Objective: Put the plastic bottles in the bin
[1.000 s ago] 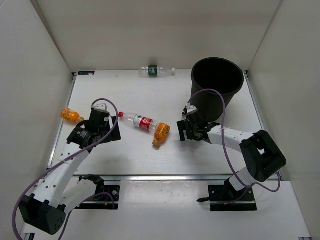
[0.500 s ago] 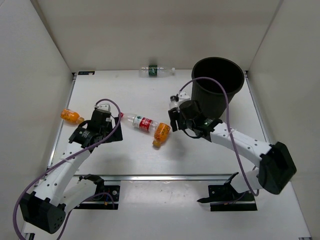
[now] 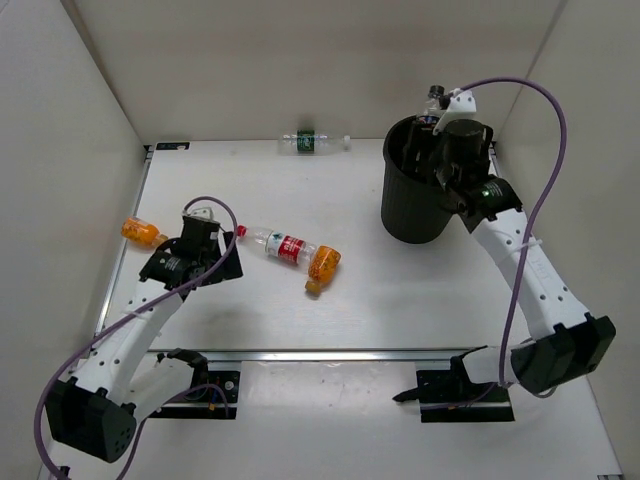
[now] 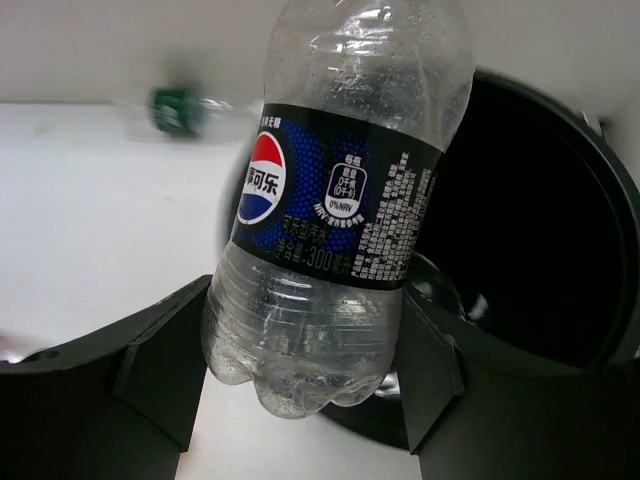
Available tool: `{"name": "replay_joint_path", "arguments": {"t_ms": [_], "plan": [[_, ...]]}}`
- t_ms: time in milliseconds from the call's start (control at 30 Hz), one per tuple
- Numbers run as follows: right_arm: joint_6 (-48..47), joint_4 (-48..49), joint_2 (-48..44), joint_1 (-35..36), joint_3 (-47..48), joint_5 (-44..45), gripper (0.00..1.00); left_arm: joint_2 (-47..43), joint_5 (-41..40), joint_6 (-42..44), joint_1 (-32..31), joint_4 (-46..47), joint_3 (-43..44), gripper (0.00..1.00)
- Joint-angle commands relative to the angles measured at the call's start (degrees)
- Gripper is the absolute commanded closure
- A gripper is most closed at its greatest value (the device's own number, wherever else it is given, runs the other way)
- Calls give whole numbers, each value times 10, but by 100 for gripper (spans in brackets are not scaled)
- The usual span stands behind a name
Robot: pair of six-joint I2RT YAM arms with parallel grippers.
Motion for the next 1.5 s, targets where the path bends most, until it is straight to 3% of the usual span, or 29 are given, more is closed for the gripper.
{"name": "replay_joint_path", "arguments": {"t_ms": [0,100,167,233,300,567,767,867,967,1200,1467], "plan": [[26,-64,38,-59,1,-23,73,20,-62,-36,44,-37,30,1],[26,-58,41,-83,-17,-33,56,53,-90,-30,115,-38,59,2],[20,-62,47,-96,-10,-42,39,78,-93,-22,140,-19,92,1],[14,-64,57,-100,4,-41,14,119,-99,-22,163,-5,119,2],[5,-64,54,-105,9,-34,1,154,-104,-24,197,3,152,1],[-54,-57,12,-66,32,6,1,331,-121,-43,339,18,240,2],[-70,-65,3,-22,39,5,1,386,-97,-54,411,125,242,2],[-104,-77,8,3,41,-4,1,397,-92,-27,412,190,235,2],[-113,-102,29,28,63,-8,1,419,-110,-18,418,204,269,1],[-124,-102,53,74,60,17,1,497,-58,-10,447,195,337,2],[-112,-111,68,70,77,18,1,520,-41,-19,429,215,296,1]]}}
